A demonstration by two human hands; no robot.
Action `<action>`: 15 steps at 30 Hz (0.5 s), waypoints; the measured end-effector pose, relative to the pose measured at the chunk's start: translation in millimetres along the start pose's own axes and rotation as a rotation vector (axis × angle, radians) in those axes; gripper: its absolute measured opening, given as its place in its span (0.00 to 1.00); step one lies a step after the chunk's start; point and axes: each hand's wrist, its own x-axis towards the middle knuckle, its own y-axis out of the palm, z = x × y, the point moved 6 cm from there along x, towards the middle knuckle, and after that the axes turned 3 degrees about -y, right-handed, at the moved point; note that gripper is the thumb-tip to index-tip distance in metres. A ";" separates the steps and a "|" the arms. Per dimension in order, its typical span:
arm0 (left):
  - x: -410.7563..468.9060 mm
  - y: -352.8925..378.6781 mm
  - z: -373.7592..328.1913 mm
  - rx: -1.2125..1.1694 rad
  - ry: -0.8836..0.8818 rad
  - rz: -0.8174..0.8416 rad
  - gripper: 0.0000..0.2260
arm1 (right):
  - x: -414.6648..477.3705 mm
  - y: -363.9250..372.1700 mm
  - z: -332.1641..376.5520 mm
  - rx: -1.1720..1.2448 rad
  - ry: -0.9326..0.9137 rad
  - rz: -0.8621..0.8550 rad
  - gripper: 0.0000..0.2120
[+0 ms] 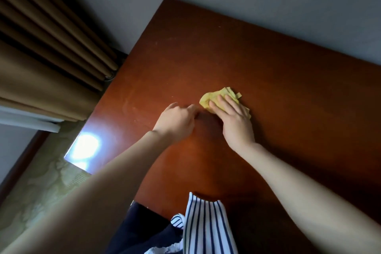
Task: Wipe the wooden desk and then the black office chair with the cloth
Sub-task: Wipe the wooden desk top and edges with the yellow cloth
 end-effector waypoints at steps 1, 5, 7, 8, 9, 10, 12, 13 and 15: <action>3.5 -2.8 -2.0 0.001 0.014 -0.027 0.17 | -10.9 -2.3 3.1 0.009 -0.043 -0.019 0.28; 15.2 -3.5 -13.5 0.006 0.087 -0.041 0.17 | -59.1 -3.2 6.6 -0.011 -0.185 -0.025 0.29; 20.9 -0.8 -22.2 0.016 0.150 -0.025 0.19 | -84.9 -1.0 3.6 -0.028 -0.238 0.029 0.32; 22.5 1.1 -26.0 0.021 0.179 0.000 0.20 | -97.2 -0.6 2.4 -0.035 -0.269 0.059 0.32; 26.9 3.7 -30.9 0.037 0.230 0.041 0.21 | -109.1 -2.5 0.2 -0.050 -0.284 0.071 0.31; 29.3 6.8 -33.6 0.061 0.267 0.077 0.22 | -119.4 -4.5 -3.1 -0.065 -0.310 0.086 0.30; 31.4 12.5 -32.8 0.108 0.285 0.138 0.24 | -137.2 -7.1 -13.8 -0.111 -0.374 0.150 0.34; 33.2 14.1 -31.2 0.126 0.292 0.165 0.25 | -143.3 -9.9 -20.3 -0.148 -0.398 0.186 0.39; 38.9 17.1 -28.5 0.164 0.321 0.207 0.25 | -149.6 -16.9 -33.1 -0.223 -0.413 0.254 0.44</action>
